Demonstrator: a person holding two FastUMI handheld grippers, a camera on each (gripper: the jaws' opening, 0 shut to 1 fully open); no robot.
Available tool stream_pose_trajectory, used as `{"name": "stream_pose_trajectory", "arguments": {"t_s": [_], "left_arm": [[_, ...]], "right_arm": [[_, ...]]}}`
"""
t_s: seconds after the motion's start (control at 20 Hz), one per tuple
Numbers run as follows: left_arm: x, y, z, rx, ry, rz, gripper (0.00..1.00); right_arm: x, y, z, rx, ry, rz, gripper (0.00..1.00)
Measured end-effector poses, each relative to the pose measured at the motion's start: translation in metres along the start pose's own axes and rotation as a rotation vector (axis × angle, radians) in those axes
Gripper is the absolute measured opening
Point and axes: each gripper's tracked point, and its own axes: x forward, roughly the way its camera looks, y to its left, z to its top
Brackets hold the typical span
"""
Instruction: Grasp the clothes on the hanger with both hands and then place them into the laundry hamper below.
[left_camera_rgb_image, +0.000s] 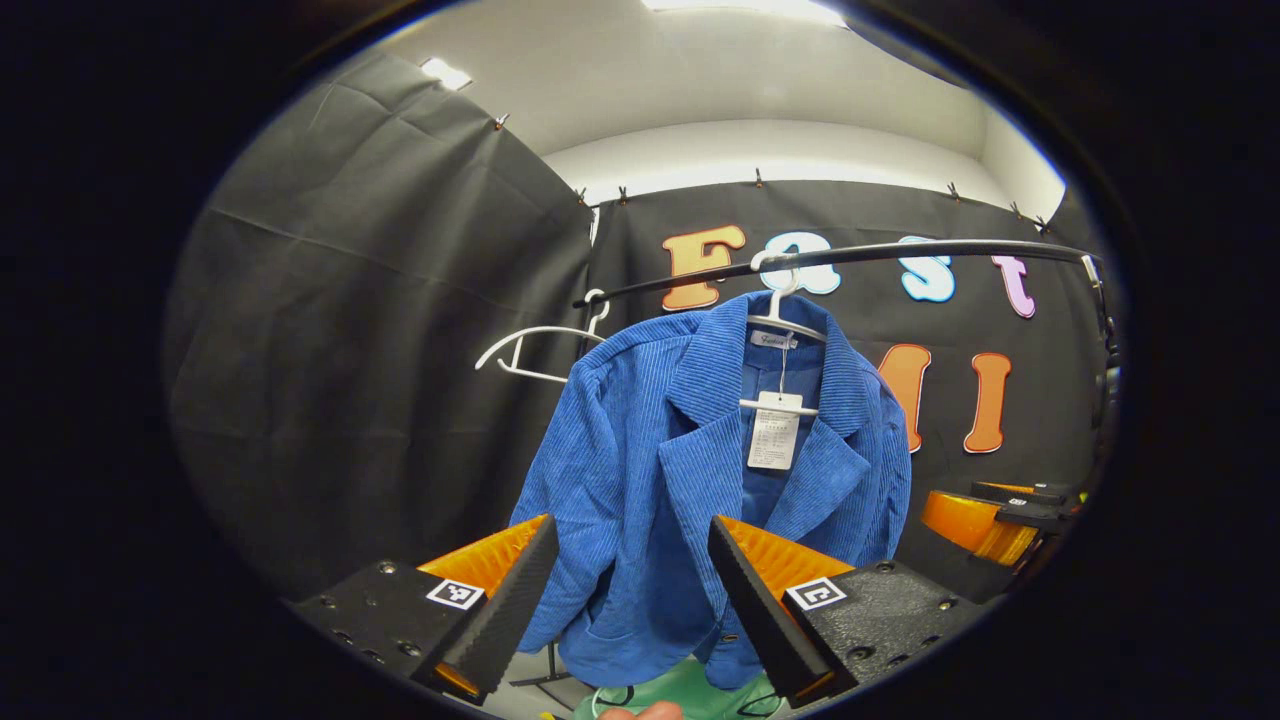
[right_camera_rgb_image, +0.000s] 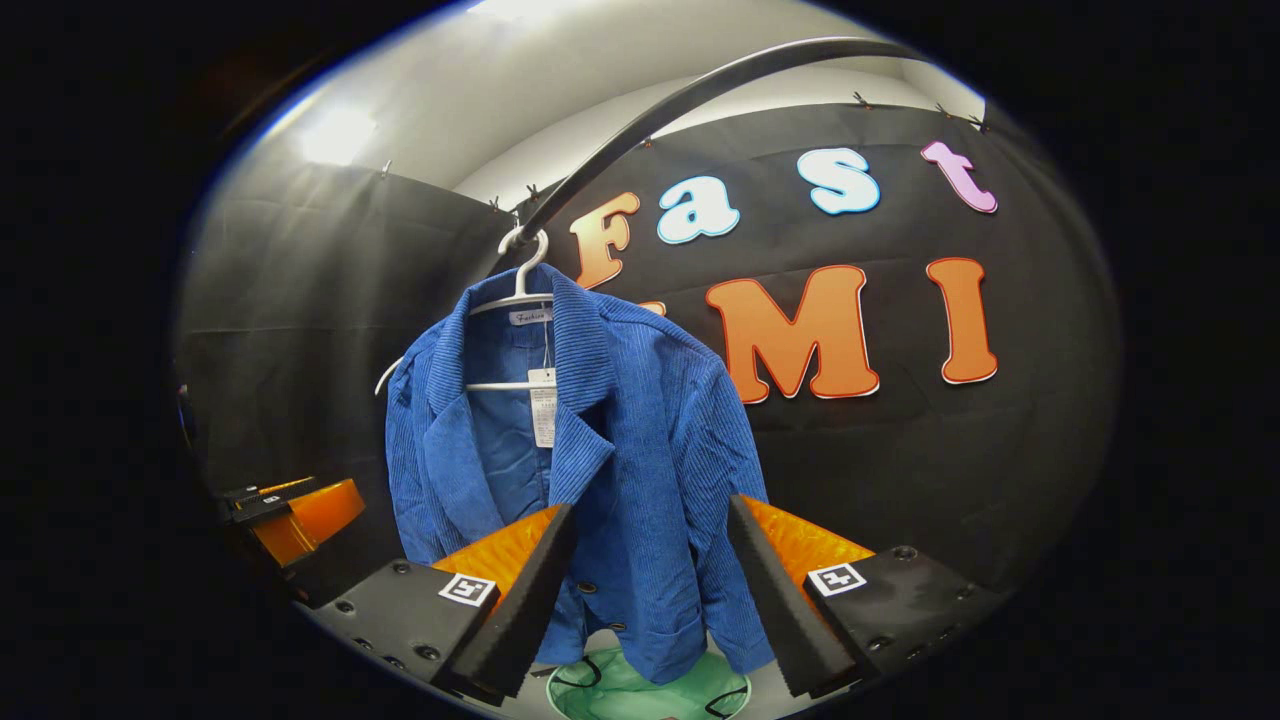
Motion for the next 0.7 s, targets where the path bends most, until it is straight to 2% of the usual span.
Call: {"name": "stream_pose_trajectory", "arguments": {"t_s": [0.2, 0.25, 0.3, 0.7], "left_arm": [[0.000, 0.000, 0.000, 0.001, 0.001, 0.001, 0.92], [-0.001, 0.000, 0.001, 0.002, 0.000, 0.003, 0.95], [-0.001, 0.001, 0.001, 0.004, -0.002, 0.003, 0.92], [-0.001, 0.002, 0.005, -0.004, -0.011, 0.009, 0.92]], "right_arm": [[-0.002, 0.000, -0.001, 0.003, 0.003, 0.000, 0.98], [-0.002, 0.000, 0.000, 0.003, 0.003, 0.002, 0.98], [-0.003, 0.000, 0.000, 0.002, 0.001, 0.002, 0.98], [0.000, 0.008, 0.014, -0.013, -0.038, 0.026, 0.98]]}}
